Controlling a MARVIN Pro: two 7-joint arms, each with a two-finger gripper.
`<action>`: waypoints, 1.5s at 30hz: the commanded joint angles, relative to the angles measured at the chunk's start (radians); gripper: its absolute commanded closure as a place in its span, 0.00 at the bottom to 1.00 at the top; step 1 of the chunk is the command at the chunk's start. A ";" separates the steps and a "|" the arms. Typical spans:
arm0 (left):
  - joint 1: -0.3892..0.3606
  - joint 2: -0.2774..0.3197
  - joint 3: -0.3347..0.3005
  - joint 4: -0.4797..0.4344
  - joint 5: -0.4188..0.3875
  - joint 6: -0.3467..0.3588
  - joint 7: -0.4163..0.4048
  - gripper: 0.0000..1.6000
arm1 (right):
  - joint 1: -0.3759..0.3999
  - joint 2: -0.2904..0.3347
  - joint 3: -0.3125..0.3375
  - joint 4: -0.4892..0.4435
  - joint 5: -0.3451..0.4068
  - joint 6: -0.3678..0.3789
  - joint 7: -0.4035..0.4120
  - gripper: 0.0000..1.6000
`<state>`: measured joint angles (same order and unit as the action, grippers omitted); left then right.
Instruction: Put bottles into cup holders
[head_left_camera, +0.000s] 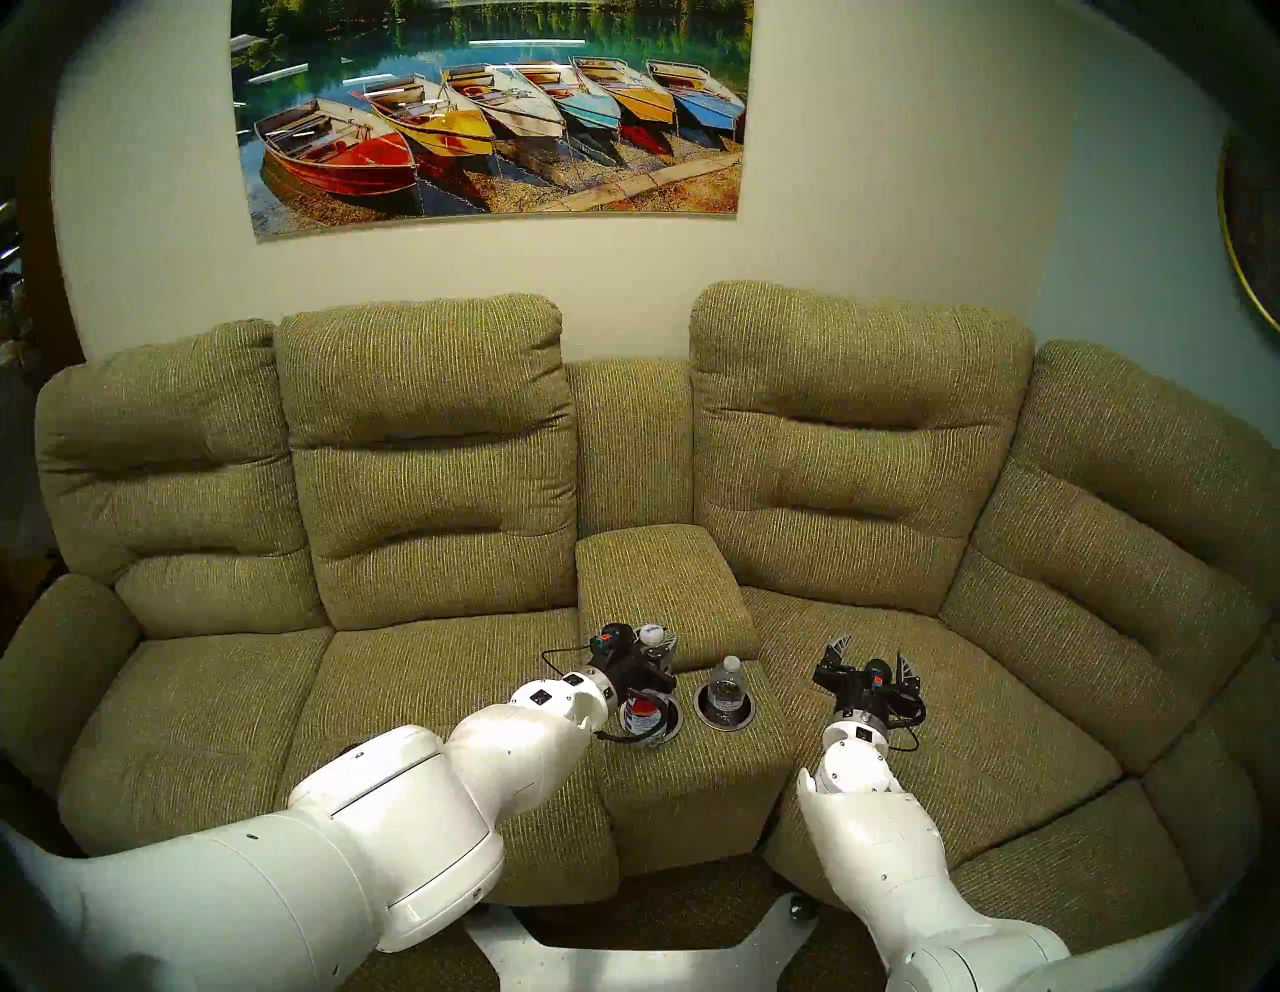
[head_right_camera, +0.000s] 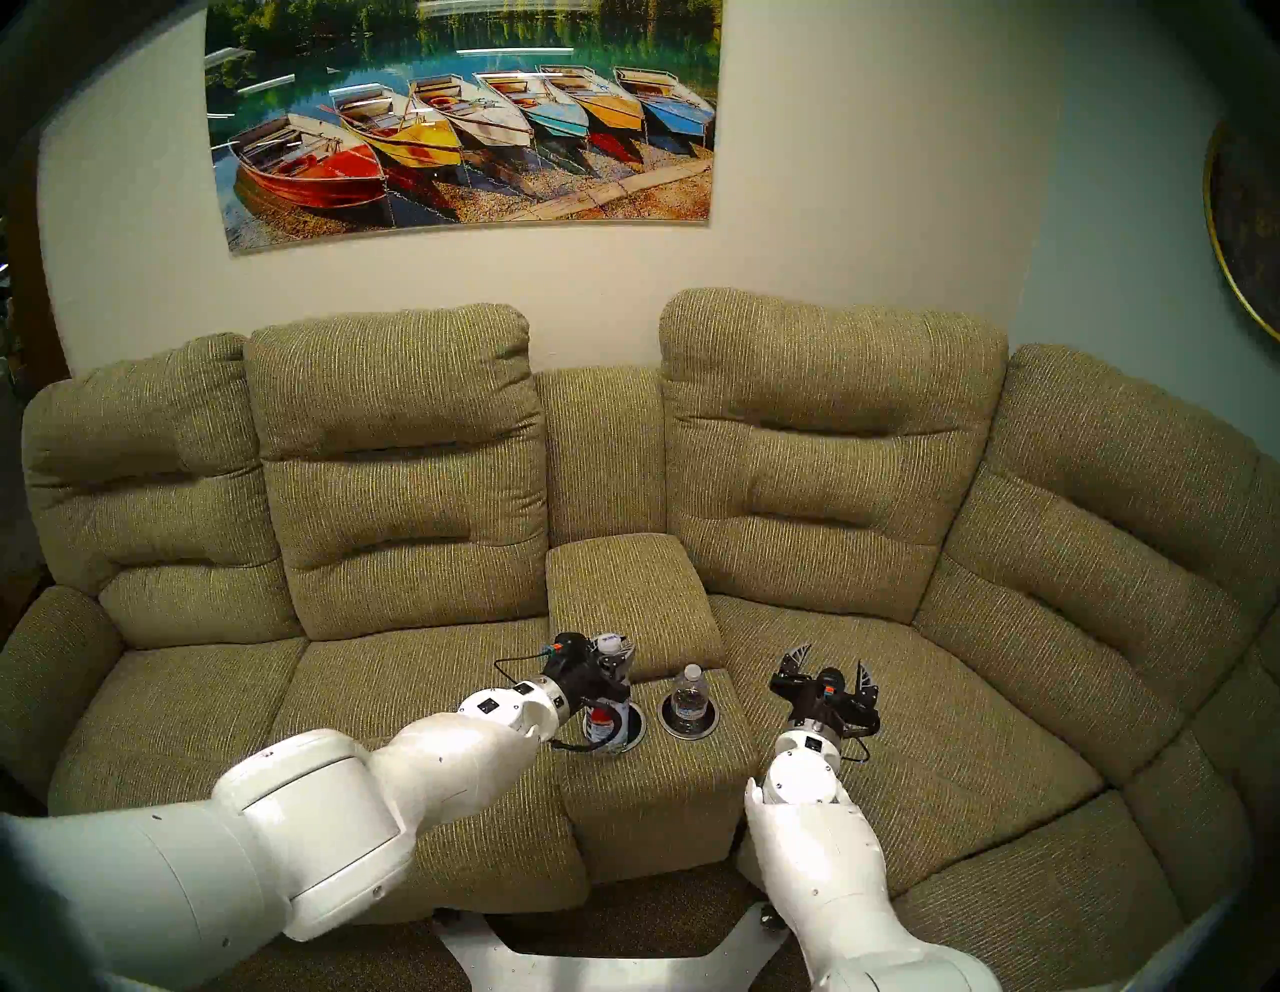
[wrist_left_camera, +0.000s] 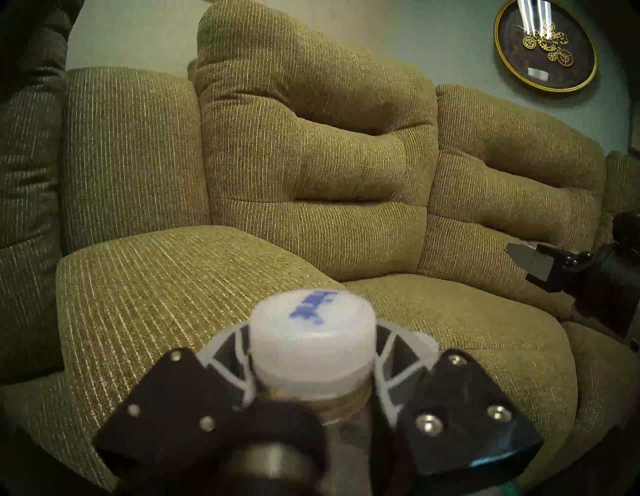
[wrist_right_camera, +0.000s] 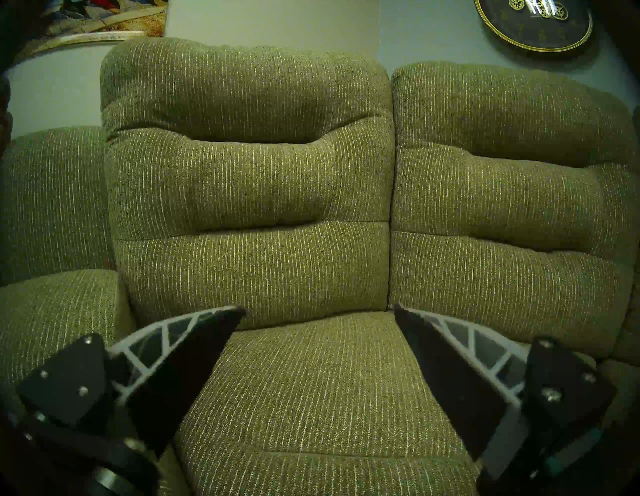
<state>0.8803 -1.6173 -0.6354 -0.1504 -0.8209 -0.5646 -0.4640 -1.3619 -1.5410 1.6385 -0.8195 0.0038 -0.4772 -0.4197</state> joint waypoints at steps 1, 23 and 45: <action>-0.019 -0.019 0.019 0.005 0.024 -0.028 0.041 1.00 | 0.013 0.000 -0.002 -0.011 -0.001 -0.004 0.001 0.00; 0.006 -0.040 0.093 0.044 0.108 -0.097 0.172 1.00 | 0.016 0.000 -0.002 -0.007 -0.001 -0.005 0.000 0.00; 0.139 -0.001 0.164 0.044 0.183 -0.335 0.309 1.00 | 0.019 -0.001 -0.002 -0.008 -0.001 -0.007 -0.001 0.00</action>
<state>0.9306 -1.6505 -0.4873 -0.1129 -0.6553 -0.8476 -0.1877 -1.3566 -1.5410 1.6382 -0.8128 0.0038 -0.4774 -0.4206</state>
